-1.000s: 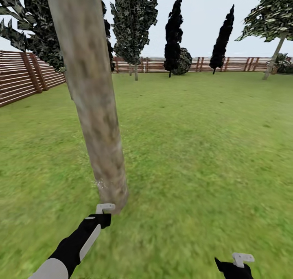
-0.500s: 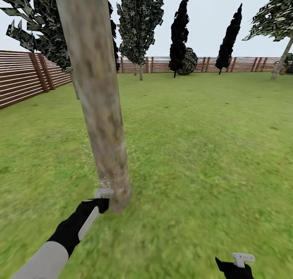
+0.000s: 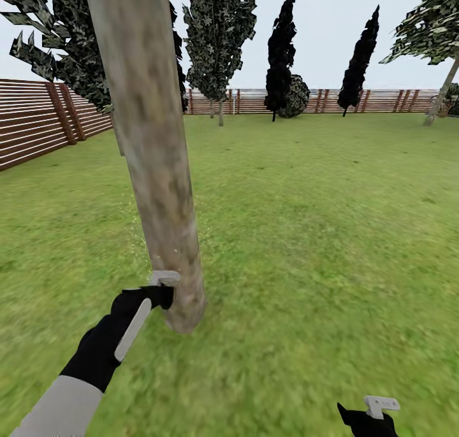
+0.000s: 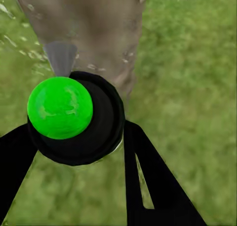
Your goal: In the garden, pick up the pesticide atomizer on the floor and spray pesticide onto both trees until each tree trunk is fully covered.
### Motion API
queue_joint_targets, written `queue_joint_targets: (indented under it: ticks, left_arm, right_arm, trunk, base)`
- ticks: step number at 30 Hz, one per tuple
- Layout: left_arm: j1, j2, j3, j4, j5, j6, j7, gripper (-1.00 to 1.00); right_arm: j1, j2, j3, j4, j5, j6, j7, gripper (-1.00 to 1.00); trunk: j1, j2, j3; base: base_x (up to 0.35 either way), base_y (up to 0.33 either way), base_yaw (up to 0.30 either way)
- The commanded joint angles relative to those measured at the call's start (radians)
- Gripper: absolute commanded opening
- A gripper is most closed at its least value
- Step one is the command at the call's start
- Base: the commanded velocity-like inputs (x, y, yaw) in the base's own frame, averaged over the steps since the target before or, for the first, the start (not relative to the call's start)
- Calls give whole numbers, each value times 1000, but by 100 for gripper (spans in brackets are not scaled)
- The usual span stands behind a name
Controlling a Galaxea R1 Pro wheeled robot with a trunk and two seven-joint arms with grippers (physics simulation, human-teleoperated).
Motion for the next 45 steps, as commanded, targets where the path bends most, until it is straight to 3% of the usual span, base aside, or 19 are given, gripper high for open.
queue_joint_targets:
  ticks: [1,3,4,8,12,13,16,18,20,23,25,27,29,30,32,35,38,41,45]
  left_arm:
    - [-1,16,26,-13,5,19,0,-100]
    - [-1,39,56,-42,5,58,0,-100]
    - [2,33,54,-47,3,63,0,-100]
    - [1,23,-42,-118,8,115,1,-100]
    - [-5,-7,-56,-177,11,184,1,-100]
    - [-7,-2,-44,-180,11,188,1,-100]
    - [-8,8,55,-182,13,200,-3,-100]
    - [-9,25,74,-182,12,206,-4,-100]
    - [-10,20,73,-199,12,208,-5,-100]
    - [-11,10,-17,-238,13,215,-4,-100]
    - [-23,6,-30,-253,15,216,-3,-100]
    - [-31,14,-15,-255,14,220,-3,-100]
    - [-41,28,101,-256,15,223,-3,-100]
    - [-44,40,125,-256,16,223,-3,-100]
    - [-55,63,142,-256,16,224,-3,-100]
    - [-65,58,138,-259,15,227,-3,-100]
    - [-80,52,72,-303,62,228,-3,-100]
    - [-111,56,62,-316,126,228,-3,-100]
    - [-125,75,67,-316,136,228,-3,-100]
  right_arm:
    - [0,0,0,0,0,0,0,100]
    - [0,0,0,0,0,0,0,100]
    - [0,0,0,0,0,0,0,100]
    - [0,0,0,0,0,0,0,100]
    - [0,0,0,0,0,0,0,100]
    - [0,0,0,0,0,0,0,100]
    - [0,0,0,0,0,0,0,100]
    - [0,0,0,0,0,0,0,100]
    - [0,0,0,0,0,0,0,100]
    - [0,0,0,0,0,0,0,100]
    - [0,0,0,-1,0,0,0,100]
    - [0,0,-1,0,0,0,0,100]
    - [0,0,0,0,0,0,0,100]
    - [0,0,0,0,0,0,0,100]
    - [0,0,0,0,0,0,0,100]
    - [0,0,0,0,0,0,0,100]
    - [0,2,0,0,0,0,0,100]
    - [0,2,0,0,1,0,0,100]
    - [0,1,0,0,1,0,0,100]
  trunk:
    - [0,0,0]
    - [0,0,0]
    - [0,0,0]
    - [0,0,0]
    - [0,0,0]
    - [0,0,0]
    - [0,0,0]
    - [0,0,0]
    - [0,0,0]
    - [0,0,0]
    - [0,0,0]
    - [0,0,0]
    - [0,0,0]
    - [0,0,0]
    - [0,0,0]
    - [0,0,0]
    - [0,0,0]
    - [0,0,0]
    - [0,0,0]
  base:
    - [0,0,0]
    - [0,0,0]
    - [0,0,0]
    - [0,0,0]
    - [0,0,0]
    - [0,0,0]
    - [0,0,0]
    - [0,0,0]
    - [0,0,0]
    - [0,0,0]
    - [0,0,0]
    - [0,0,0]
    - [0,0,0]
    - [0,0,0]
    - [0,0,0]
    - [0,0,0]
    - [0,0,0]
    - [0,0,0]
    - [0,0,0]
